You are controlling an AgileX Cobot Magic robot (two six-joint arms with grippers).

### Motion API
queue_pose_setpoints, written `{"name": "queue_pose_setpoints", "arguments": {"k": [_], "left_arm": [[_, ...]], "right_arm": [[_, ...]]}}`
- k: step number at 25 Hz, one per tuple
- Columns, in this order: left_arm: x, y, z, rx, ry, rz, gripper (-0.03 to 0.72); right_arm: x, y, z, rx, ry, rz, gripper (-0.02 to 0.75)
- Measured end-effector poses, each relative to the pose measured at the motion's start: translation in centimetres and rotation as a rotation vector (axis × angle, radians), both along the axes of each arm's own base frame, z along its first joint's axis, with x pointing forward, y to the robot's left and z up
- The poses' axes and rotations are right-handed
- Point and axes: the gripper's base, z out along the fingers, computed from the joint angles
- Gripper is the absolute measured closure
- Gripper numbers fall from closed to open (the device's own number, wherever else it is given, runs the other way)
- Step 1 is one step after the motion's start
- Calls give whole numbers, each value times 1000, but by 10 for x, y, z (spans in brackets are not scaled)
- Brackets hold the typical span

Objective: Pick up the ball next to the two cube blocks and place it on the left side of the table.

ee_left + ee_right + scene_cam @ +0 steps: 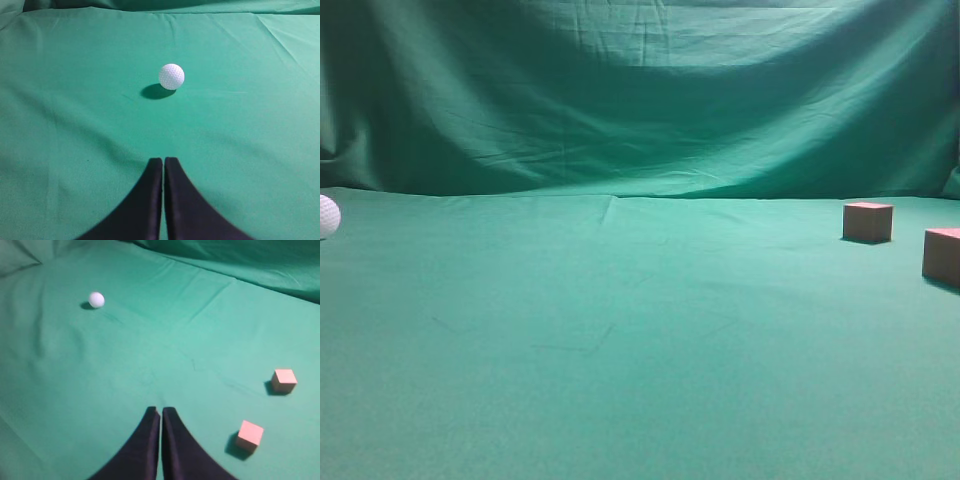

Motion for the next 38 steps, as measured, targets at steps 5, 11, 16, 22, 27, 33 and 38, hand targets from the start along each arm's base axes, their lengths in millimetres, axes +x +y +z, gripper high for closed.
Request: {"name": "queue_pose_setpoints", "arguments": {"k": [5, 11, 16, 22, 27, 33, 38], "left_arm": [[0, 0, 0, 0, 0, 0, 688], [0, 0, 0, 0, 0, 0, 688], [0, 0, 0, 0, 0, 0, 688], [0, 0, 0, 0, 0, 0, 688], [0, 0, 0, 0, 0, 0, 688], [0, 0, 0, 0, 0, 0, 688], [0, 0, 0, 0, 0, 0, 688]], "right_arm": [[7, 0, -16, -61, -30, -25, 738], [15, -9, -34, -30, -96, -197, 738], [16, -23, -60, 28, -208, -395, 738], [7, -37, -97, 79, -347, -600, 738], [8, -40, -132, 131, -258, -694, 738], [9, -40, -157, 134, -144, -722, 738], [8, -40, -160, 138, -94, -735, 738]]}}
